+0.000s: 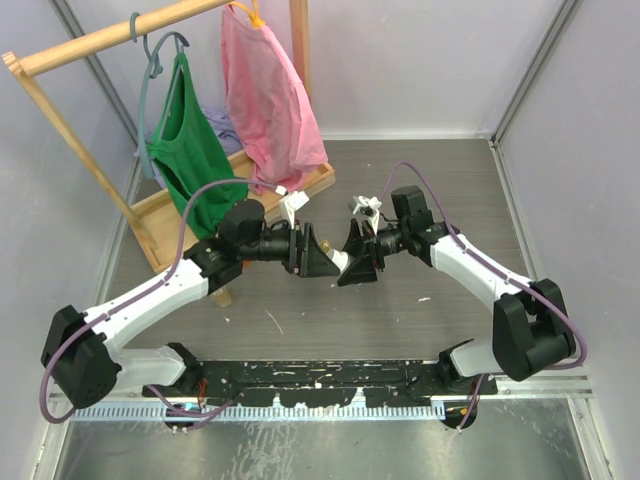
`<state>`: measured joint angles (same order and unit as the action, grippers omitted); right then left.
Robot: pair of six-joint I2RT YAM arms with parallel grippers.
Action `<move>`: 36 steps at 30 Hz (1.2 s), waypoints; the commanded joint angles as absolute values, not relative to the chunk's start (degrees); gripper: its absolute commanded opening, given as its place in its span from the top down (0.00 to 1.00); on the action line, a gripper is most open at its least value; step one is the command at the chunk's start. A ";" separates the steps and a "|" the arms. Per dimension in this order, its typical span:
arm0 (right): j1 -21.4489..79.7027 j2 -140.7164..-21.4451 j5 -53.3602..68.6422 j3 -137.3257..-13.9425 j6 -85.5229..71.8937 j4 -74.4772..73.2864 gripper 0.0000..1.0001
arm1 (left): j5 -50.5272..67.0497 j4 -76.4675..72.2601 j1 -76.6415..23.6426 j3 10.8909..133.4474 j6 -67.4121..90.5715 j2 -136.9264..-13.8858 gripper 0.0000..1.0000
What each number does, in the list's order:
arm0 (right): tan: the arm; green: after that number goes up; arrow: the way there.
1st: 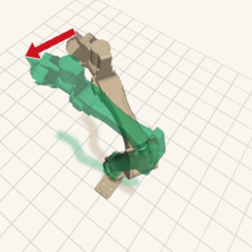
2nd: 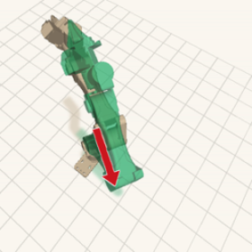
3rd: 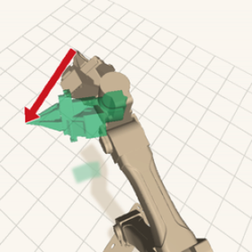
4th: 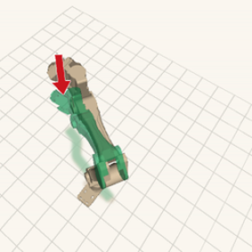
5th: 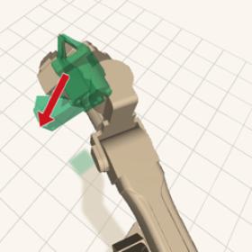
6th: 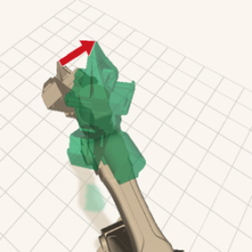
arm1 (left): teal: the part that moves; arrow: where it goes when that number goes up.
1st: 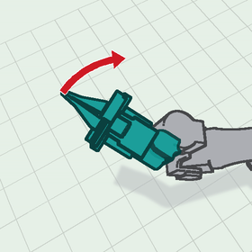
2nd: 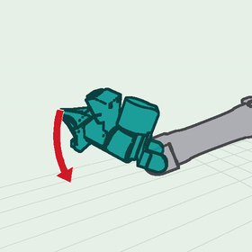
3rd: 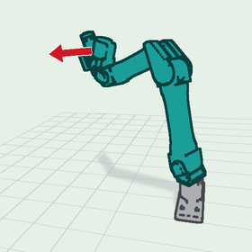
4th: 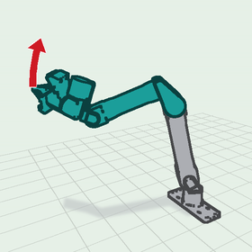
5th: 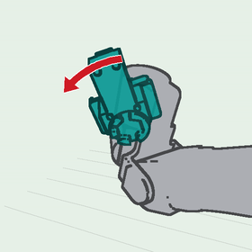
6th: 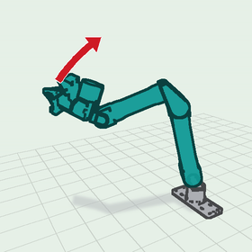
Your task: Sort the pills into containers
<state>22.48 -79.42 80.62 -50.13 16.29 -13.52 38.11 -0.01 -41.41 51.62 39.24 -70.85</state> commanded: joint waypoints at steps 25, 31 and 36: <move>22.18 -74.07 70.53 -54.45 41.02 -26.87 0.99 | -4.67 -5.54 -53.78 42.33 49.46 -49.90 0.02; 22.12 -74.03 70.49 -54.57 41.46 -27.30 0.99 | -15.72 2.68 -57.89 47.09 52.52 -55.18 0.05; 22.15 -74.09 70.49 -54.57 41.58 -27.46 0.99 | -14.96 1.79 -58.05 48.49 54.75 -58.45 0.11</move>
